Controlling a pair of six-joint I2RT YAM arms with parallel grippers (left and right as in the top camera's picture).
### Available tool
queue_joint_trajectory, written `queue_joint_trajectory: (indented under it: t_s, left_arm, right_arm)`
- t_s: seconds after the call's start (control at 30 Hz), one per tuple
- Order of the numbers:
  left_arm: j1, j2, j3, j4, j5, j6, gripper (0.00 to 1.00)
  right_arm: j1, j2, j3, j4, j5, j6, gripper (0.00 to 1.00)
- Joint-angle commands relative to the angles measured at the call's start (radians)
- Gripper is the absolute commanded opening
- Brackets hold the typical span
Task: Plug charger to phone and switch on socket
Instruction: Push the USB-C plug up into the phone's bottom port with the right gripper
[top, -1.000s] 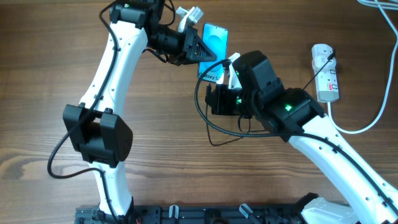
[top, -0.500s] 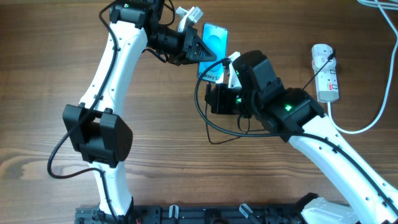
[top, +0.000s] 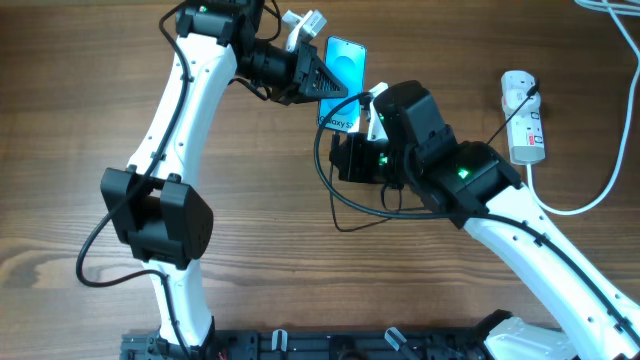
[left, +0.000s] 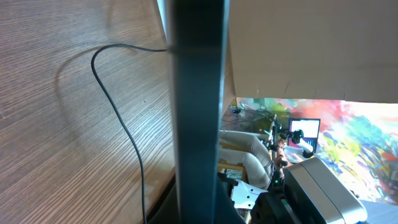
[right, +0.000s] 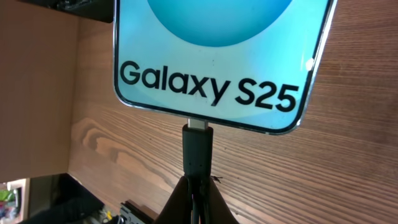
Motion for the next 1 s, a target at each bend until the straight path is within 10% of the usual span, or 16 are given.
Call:
queue_joint_trajectory:
  t_s: [0.0,0.97]
  left_arm:
    - [0.003,-0.020,0.014,-0.005,0.045,0.024,0.04]
    - [0.003,-0.020,0.014,-0.053,0.045,0.054,0.04]
  right_arm:
    - [-0.005,0.010,0.010,0.026,0.035,0.020,0.04]
    - [-0.005,0.010,0.011,0.090,0.103,-0.077,0.04]
